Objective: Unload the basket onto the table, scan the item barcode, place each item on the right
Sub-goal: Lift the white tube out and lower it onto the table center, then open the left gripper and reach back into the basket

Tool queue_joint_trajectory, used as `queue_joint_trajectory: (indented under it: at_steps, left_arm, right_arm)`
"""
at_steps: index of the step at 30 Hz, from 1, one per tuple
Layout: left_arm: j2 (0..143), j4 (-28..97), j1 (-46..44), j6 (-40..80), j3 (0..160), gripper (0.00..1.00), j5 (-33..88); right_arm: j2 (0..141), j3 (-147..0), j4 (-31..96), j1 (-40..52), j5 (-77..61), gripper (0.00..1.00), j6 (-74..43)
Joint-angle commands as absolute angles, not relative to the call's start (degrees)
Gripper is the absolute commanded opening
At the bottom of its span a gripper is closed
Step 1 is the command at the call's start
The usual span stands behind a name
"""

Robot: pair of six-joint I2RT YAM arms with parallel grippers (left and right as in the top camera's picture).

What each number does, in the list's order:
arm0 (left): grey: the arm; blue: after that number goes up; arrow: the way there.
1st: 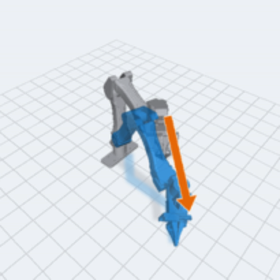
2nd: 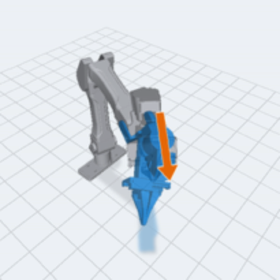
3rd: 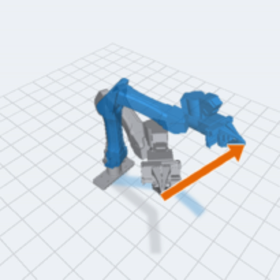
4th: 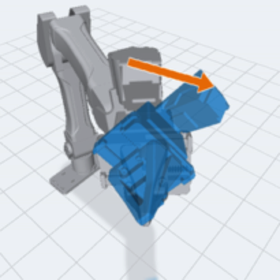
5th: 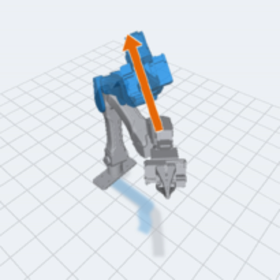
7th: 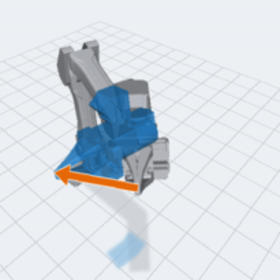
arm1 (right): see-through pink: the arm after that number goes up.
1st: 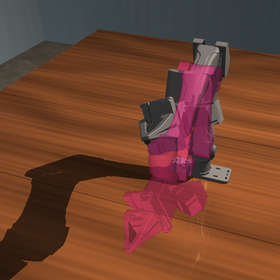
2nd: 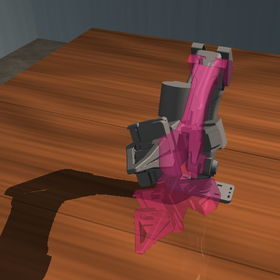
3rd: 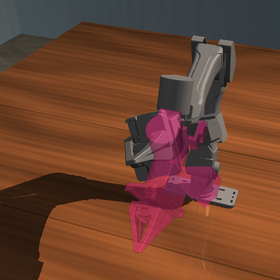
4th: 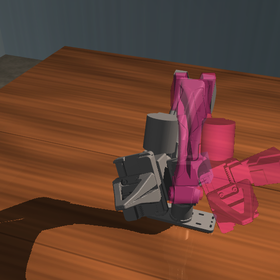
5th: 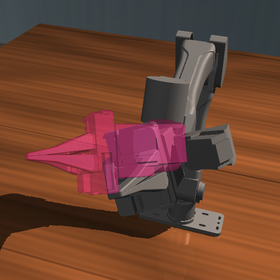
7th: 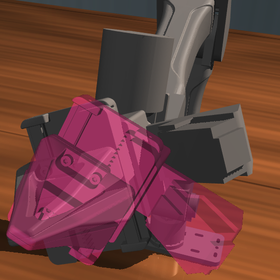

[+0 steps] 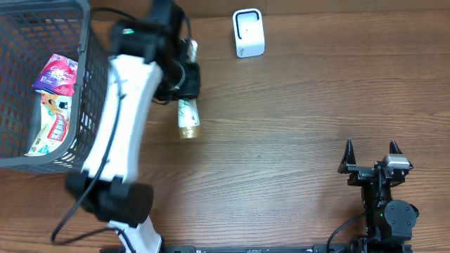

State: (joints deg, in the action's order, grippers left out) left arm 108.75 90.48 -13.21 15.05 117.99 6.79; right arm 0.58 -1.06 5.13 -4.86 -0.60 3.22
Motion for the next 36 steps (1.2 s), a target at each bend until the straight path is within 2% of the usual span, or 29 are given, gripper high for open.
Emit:
queue_joint_trajectory:
  at_steps: [1, 5, 10, 12, 14, 15, 16, 18, 20, 21, 25, 29, 32, 36]
  left_arm:
    - [113.6, 82.3, -13.3, 18.0, 107.6, 0.04, 6.6]
    - [120.0, 72.9, -13.5, 18.0, 101.5, 0.04, 11.5]
    - [125.6, 68.9, -14.2, 18.0, 101.2, 0.07, 12.5]
    - [126.3, 68.9, -14.6, 18.0, 101.2, 0.17, 13.5]
    - [126.0, 68.8, -14.8, 17.8, 101.4, 0.22, 13.9]
    - [126.0, 68.8, -14.9, 17.3, 101.6, 0.27, 14.4]
    - [125.9, 69.1, -15.0, 15.8, 102.1, 0.37, 15.9]
    - [125.9, 69.7, -15.0, 14.0, 103.2, 0.47, 19.2]
    - [125.9, 70.5, -15.0, 12.9, 104.4, 0.53, 21.8]
    - [125.9, 71.2, -15.0, 12.3, 105.4, 0.53, 23.0]
    - [125.9, 79.4, -14.9, 11.0, 117.3, 0.49, 23.9]
    - [125.9, 91.3, -14.3, 10.0, 138.4, 0.49, 23.4]
    - [125.2, 96.8, -11.8, 10.1, 157.4, 0.55, 23.7]
    - [120.5, 96.8, -7.6, 10.9, 165.7, 0.70, 23.4]
  right_arm:
    - [0.2, -0.5, 4.8, -4.6, -0.1, 1.00, 3.5]
    - [0.2, -0.5, 4.8, -4.6, -0.1, 1.00, 3.5]
    - [0.2, -0.5, 4.8, -4.6, -0.1, 1.00, 3.5]
    - [0.2, -0.5, 4.8, -4.6, -0.1, 1.00, 3.5]
    - [0.2, -0.5, 4.8, -4.6, -0.1, 1.00, 3.5]
    - [0.2, -0.5, 4.8, -4.6, -0.1, 1.00, 3.5]
    - [0.2, -0.5, 4.8, -4.6, -0.1, 1.00, 3.5]
    - [0.2, -0.5, 4.8, -4.6, -0.1, 1.00, 3.5]
    - [0.2, -0.5, 4.8, -4.6, -0.1, 1.00, 3.5]
    - [0.2, -0.5, 4.8, -4.6, -0.1, 1.00, 3.5]
    - [0.2, -0.5, 4.8, -4.6, -0.1, 1.00, 3.5]
    - [0.2, -0.5, 4.8, -4.6, -0.1, 1.00, 3.5]
    - [0.2, -0.5, 4.8, -4.6, -0.1, 1.00, 3.5]
    - [0.2, -0.5, 4.8, -4.6, -0.1, 1.00, 3.5]
